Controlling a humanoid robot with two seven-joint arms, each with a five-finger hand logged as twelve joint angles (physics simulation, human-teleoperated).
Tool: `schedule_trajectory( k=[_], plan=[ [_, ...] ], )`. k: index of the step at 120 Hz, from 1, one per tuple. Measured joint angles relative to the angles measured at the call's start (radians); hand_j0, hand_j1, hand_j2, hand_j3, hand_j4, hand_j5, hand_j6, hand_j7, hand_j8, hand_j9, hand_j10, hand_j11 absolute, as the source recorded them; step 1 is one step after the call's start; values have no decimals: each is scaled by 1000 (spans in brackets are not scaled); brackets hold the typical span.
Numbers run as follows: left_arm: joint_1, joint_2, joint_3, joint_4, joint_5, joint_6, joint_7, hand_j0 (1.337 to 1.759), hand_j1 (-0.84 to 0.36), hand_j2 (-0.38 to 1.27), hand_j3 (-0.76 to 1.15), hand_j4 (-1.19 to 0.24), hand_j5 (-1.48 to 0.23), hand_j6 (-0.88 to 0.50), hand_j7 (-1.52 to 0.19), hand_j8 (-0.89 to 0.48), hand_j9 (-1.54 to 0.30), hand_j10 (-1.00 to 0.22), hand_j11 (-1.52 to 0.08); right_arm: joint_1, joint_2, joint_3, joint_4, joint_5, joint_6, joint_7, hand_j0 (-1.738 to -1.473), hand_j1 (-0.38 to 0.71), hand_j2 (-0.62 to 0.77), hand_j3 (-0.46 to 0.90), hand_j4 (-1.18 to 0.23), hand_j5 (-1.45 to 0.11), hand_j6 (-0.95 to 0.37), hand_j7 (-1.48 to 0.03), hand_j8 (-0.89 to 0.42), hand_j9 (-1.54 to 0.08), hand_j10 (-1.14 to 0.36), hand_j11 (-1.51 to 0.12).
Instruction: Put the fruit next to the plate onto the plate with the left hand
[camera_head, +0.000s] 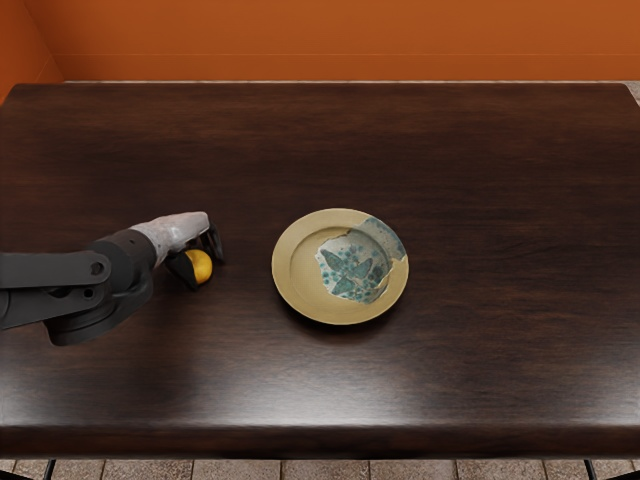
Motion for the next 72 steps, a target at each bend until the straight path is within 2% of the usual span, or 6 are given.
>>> schedule_trajectory(
  k=[47, 72],
  plan=[
    [1, -2, -1, 3, -11, -6, -1, 1653, -245, 386, 0, -715, -868, -576, -896, -511, -923, -693, -924, 0, 0, 0, -1, 0, 0, 0, -1658, -310, -7, 0, -33, -43, -33, -43, -33, -43, -33, -43],
    [0, -2, -2, 3, -19, -8, 0, 1653, -267, 436, 0, -723, -925, -550, -931, -491, -954, -680, -954, 0, 0, 0, -1, 0, 0, 0, -1658, -310, -7, 0, -33, -43, -33, -43, -33, -43, -33, -43]
  ],
)
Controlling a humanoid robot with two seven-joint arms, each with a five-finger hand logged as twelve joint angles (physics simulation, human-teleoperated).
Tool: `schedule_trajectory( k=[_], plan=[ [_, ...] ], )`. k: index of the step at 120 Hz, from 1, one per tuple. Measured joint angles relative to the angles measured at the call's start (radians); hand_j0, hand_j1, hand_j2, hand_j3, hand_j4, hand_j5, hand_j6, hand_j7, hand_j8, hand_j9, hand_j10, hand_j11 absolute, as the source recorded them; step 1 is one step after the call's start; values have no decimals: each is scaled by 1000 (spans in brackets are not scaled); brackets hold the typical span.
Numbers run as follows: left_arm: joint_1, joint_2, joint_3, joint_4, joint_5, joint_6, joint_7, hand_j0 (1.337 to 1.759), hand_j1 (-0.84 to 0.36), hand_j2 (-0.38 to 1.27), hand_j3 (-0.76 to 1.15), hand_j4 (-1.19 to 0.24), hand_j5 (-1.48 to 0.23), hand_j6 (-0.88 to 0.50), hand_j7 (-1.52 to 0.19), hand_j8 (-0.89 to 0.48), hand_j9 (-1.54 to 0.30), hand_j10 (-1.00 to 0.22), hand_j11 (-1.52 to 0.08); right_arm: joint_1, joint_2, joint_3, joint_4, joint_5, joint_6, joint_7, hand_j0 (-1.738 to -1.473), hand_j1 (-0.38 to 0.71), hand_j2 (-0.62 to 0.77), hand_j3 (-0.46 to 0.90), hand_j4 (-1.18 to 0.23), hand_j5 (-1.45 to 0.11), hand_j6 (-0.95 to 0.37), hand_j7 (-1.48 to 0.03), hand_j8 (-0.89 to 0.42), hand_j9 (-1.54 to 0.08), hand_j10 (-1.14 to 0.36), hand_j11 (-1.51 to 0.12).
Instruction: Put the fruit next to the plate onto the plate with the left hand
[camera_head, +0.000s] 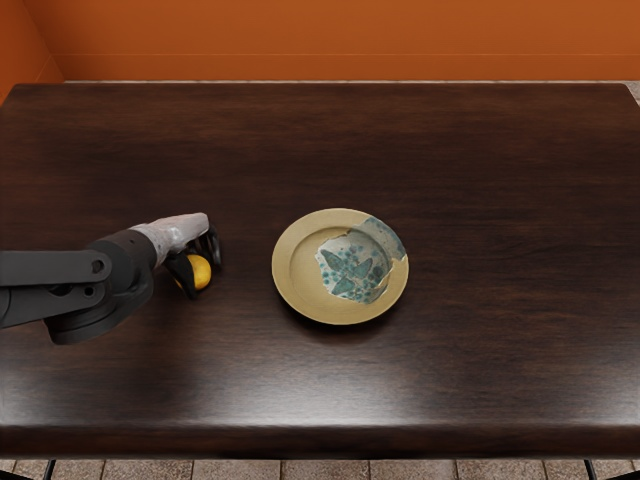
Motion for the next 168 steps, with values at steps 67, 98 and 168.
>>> schedule_trajectory(
  k=[67, 98, 168],
  plan=[
    [-133, 14, -115, -1, -133, -110, -1, 1655, -304, 494, 0, -697, -1015, -503, -964, -459, -984, -655, -973, 0, 0, 0, 0, 1, 0, 0, -1658, -310, -7, 0, -33, -43, -33, -43, -33, -43, -33, -43],
    [-221, -1, -161, 31, -248, -182, -1, 1655, -326, 524, 0, -700, -1040, -478, -977, -449, -997, -641, -987, 0, 0, 0, 0, 1, 0, 0, -1658, -310, -7, 0, -33, -43, -33, -43, -33, -43, -33, -43],
    [-290, -276, -239, 142, -360, -251, -1, 1655, -332, 527, 0, -704, -1079, -458, -996, -433, -1015, -630, -1001, 5, 0, 0, 0, 1, 0, 0, -1658, -310, -7, 0, -33, -43, -33, -43, -33, -43, -33, -43]
  ],
)
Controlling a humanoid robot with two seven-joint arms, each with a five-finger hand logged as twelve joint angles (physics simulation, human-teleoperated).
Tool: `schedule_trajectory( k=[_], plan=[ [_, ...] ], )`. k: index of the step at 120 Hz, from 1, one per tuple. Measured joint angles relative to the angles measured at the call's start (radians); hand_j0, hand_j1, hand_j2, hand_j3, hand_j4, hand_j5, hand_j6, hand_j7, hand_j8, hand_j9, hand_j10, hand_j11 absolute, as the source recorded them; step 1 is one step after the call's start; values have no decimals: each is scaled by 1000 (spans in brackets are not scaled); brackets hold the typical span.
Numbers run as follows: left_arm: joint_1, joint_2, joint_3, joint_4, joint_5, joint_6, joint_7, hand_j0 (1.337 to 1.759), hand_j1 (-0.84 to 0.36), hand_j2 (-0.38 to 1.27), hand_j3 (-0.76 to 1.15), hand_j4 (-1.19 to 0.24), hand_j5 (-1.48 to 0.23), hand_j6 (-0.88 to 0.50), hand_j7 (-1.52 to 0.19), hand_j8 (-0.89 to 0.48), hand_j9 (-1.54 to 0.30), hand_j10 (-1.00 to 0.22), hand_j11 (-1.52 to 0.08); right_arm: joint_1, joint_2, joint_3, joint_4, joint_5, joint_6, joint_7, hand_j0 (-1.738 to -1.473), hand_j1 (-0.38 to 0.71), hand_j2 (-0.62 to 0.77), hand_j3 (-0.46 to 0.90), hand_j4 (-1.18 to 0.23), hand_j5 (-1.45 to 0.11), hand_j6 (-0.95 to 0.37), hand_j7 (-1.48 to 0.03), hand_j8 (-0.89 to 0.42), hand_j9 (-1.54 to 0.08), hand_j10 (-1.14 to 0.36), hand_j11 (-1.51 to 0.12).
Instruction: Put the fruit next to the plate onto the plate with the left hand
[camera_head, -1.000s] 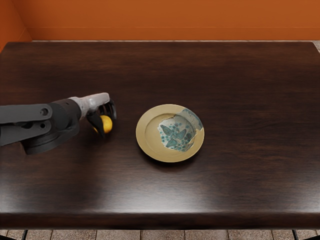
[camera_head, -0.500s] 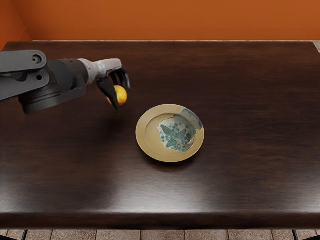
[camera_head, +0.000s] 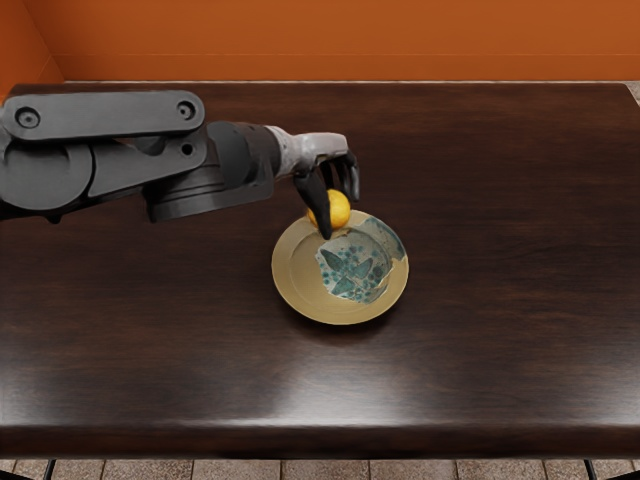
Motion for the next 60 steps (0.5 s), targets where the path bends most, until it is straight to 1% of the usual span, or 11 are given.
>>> schedule_trajectory(
  k=[16, 29, 45, 60],
  plan=[
    [-1, -55, -2, 36, -1, 4, 0, 1655, -354, 574, 0, -708, -1085, -452, -1005, -423, -1023, -623, -1006, 1, 0, 0, 0, 0, 0, 0, -1658, -310, -7, 0, -33, -43, -33, -43, -33, -43, -33, -43],
    [1, -70, -3, 53, 2, 8, 0, 1654, -343, 549, 0, -719, -1086, -452, -1011, -425, -1031, -623, -1015, 1, 0, 0, 0, 0, 0, 0, -1658, -310, -7, 0, -33, -43, -33, -43, -33, -43, -33, -43],
    [14, -130, -1, 77, 3, 10, 0, 1654, -335, 546, 0, -730, -1087, -460, -1022, -421, -1038, -626, -1023, 3, 0, 0, 0, 0, 0, 0, -1658, -310, -7, 0, -33, -43, -33, -43, -33, -43, -33, -43],
    [20, -133, 1, 86, 4, 12, 0, 1654, -323, 525, 0, -736, -1094, -455, -1034, -425, -1046, -628, -1031, 3, 0, 0, 0, 0, 0, 0, -1658, -310, -7, 0, -33, -43, -33, -43, -33, -43, -33, -43]
  ],
)
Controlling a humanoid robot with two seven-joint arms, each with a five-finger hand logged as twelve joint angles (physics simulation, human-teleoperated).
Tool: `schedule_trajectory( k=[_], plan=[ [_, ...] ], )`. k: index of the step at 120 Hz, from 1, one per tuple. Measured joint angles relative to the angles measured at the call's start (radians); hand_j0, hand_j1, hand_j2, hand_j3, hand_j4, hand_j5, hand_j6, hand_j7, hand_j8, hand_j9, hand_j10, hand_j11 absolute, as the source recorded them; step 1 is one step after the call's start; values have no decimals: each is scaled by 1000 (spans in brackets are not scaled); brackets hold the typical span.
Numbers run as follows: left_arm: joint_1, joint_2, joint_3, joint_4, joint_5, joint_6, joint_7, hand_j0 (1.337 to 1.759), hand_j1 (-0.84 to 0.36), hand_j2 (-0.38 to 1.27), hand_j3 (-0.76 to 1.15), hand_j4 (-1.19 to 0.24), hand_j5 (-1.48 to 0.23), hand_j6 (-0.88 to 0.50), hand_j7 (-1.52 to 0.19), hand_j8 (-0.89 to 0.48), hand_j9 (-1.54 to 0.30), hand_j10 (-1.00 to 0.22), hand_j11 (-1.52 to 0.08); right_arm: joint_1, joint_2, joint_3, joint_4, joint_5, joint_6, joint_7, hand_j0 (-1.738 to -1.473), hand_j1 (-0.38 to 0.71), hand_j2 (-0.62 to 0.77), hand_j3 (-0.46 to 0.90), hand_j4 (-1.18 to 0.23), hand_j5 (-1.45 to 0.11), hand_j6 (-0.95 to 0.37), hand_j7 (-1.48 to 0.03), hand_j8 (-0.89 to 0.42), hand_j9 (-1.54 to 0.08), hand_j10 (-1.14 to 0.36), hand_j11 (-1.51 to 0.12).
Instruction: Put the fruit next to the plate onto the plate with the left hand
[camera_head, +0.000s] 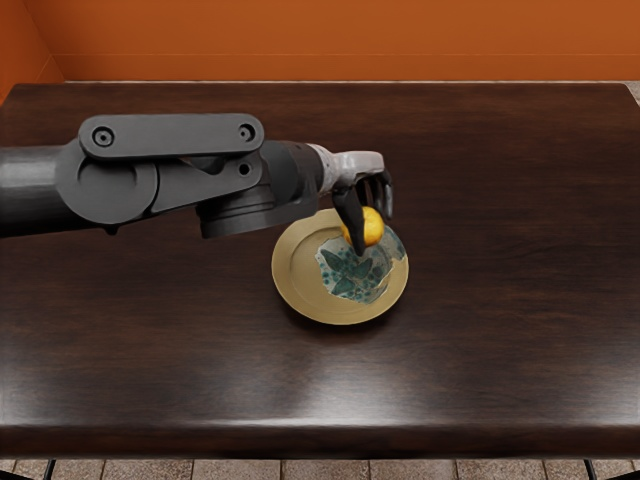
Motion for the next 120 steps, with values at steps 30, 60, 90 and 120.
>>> schedule_trajectory(
  k=[30, 60, 90, 120],
  plan=[
    [5, 0, -2, 4, 3, 94, 0, 1656, 4, 265, 0, -364, -536, -240, -508, -224, -513, -320, -506, 0, 0, 0, 0, 0, 0, 0, -1658, -310, -7, 0, -33, -43, -33, -43, -33, -43, -33, -43],
    [-7, 1, -4, -14, -54, 131, 0, 1658, 248, 79, 0, -108, -158, -72, -149, -67, -151, -95, -149, 0, 0, 0, 0, 0, 0, 0, -1658, -310, -7, 0, -33, -43, -33, -43, -33, -43, -33, -43],
    [-7, 131, -81, -120, -356, 143, 0, 1658, 320, 24, 0, -32, -46, -22, -44, -21, -44, -28, -44, 2, 0, 0, 1, 0, 0, 0, -1658, -310, -7, 0, -33, -43, -33, -43, -33, -43, -33, -43],
    [70, 313, -235, -253, -707, 123, 0, 1658, 340, 7, 0, -10, -14, -7, -13, -7, -13, -9, -13, 11, 0, -1, 4, 0, 0, 0, -1658, -310, -7, 0, -33, -43, -33, -43, -33, -43, -33, -43]
  ],
)
